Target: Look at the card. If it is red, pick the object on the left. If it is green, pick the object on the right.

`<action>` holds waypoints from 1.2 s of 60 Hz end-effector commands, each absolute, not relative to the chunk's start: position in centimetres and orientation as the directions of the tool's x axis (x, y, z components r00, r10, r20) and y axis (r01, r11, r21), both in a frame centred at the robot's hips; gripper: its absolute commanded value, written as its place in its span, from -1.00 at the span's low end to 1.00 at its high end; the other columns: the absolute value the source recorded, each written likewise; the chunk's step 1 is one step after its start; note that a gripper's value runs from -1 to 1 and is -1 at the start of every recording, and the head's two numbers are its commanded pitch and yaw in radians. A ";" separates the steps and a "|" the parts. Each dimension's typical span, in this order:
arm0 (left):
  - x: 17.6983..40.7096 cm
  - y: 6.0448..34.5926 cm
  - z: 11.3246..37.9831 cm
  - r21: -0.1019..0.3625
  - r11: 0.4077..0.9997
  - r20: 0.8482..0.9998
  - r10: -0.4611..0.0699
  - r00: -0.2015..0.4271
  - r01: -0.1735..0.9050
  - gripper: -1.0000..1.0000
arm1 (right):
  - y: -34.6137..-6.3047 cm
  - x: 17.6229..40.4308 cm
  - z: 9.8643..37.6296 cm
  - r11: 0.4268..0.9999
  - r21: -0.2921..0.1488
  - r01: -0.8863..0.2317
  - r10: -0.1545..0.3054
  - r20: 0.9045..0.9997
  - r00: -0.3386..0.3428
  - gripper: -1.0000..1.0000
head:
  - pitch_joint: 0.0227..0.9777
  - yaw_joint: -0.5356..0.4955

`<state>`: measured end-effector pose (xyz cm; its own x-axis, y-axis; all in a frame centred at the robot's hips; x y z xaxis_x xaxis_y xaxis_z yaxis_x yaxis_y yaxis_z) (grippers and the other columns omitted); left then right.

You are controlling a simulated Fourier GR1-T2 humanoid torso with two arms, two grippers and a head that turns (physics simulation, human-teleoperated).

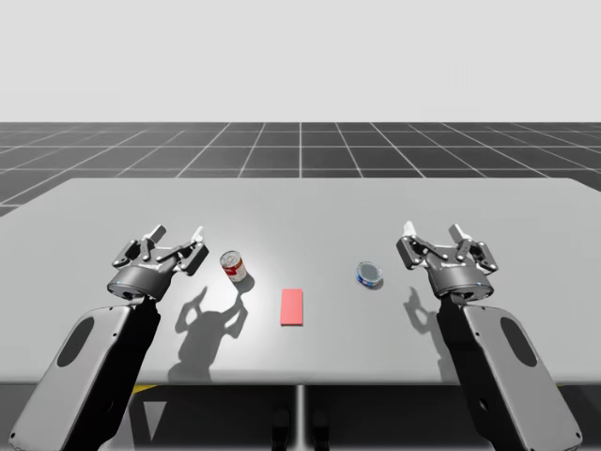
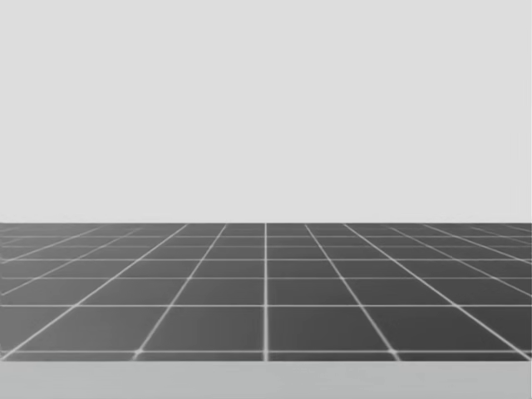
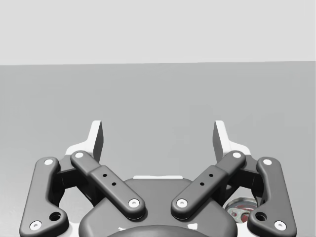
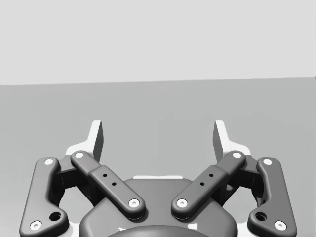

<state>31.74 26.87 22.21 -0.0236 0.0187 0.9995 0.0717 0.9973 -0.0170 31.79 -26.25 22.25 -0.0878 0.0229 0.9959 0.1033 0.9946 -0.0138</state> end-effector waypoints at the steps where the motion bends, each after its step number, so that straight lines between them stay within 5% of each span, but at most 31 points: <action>1: 31.7 26.9 22.2 -0.013 0.997 1.000 0.015 -0.024 0.071 -1.00 | -26.3 31.7 22.1 0.989 -0.002 0.145 0.019 0.993 -0.115 -1.00 | -0.88 0.04; 11: 31.7 26.8 22.2 -0.011 0.997 1.000 0.013 -0.023 0.070 -1.00 | -26.4 32.0 22.3 0.990 0.004 0.140 0.008 0.996 -0.085 -1.00 | -0.79 0.04; 59: 32.0 26.9 22.2 0.019 0.998 1.000 -0.018 -0.026 0.061 -1.00 | -26.4 32.0 22.5 0.988 -0.003 0.151 0.012 0.998 -0.060 -1.00 | 0.77 0.15; 72: 32.0 26.8 22.3 0.021 0.998 0.999 -0.019 -0.027 0.063 -1.00 | -26.3 32.0 22.6 0.988 -0.004 0.156 0.013 0.998 -0.060 -1.00 | 0.99 0.15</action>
<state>31.98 26.87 22.23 -0.0264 -0.0174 0.9995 0.0620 0.9979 0.0190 31.99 -26.34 22.53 -0.0620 0.0125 0.9980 0.1530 0.9882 -0.0029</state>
